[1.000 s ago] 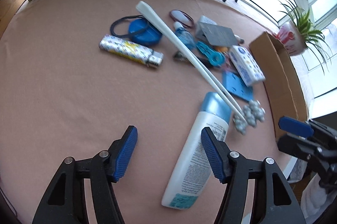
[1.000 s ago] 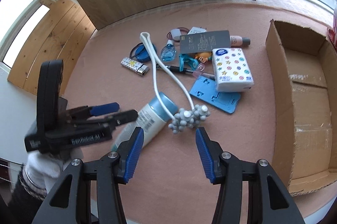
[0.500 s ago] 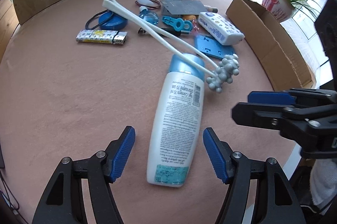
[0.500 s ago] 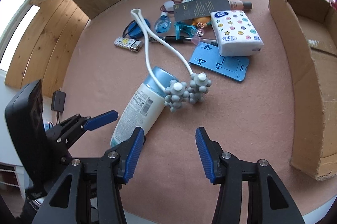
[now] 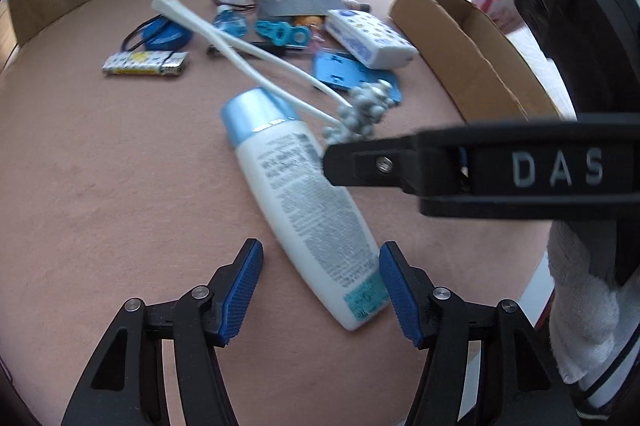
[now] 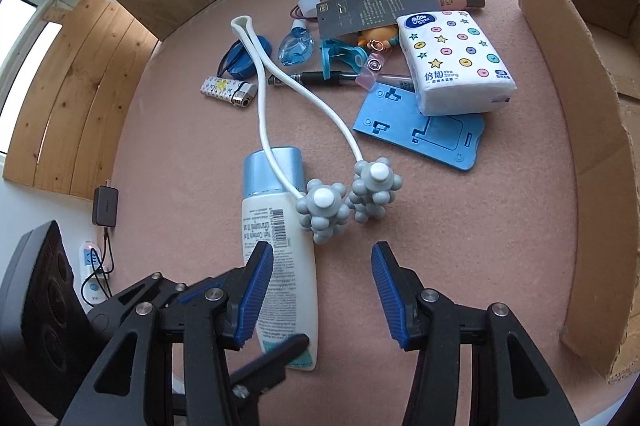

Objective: Organize objects
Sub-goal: 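Close the right gripper on the sunscreen bottle and lift it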

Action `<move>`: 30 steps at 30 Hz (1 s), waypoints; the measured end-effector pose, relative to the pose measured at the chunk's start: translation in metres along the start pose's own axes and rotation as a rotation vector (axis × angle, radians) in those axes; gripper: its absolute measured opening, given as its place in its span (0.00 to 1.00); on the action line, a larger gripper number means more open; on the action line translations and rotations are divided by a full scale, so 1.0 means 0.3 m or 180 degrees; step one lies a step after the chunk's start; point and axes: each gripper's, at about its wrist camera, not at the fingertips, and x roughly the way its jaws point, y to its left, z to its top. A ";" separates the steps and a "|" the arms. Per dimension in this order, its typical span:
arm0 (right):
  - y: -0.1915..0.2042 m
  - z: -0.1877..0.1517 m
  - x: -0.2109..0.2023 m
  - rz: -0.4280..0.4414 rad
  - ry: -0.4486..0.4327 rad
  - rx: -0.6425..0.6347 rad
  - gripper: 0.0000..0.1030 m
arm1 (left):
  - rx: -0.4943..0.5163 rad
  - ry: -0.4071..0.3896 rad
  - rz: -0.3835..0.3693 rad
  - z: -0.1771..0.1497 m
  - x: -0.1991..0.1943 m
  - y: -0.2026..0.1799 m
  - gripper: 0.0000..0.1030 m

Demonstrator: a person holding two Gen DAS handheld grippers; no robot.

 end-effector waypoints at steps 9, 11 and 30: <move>0.036 0.011 0.054 0.0085 0.0115 -0.0169 0.46 | -0.0094 -0.0016 0.0080 0.034 0.001 0.040 0.67; 0.042 0.010 0.065 0.0101 0.0128 -0.0184 0.46 | -0.0167 -0.0031 0.0045 0.036 0.000 0.052 0.67; 0.138 -0.042 0.081 0.0170 0.0232 -0.0450 0.37 | -0.0584 -0.0170 -0.0132 0.010 -0.032 0.082 0.55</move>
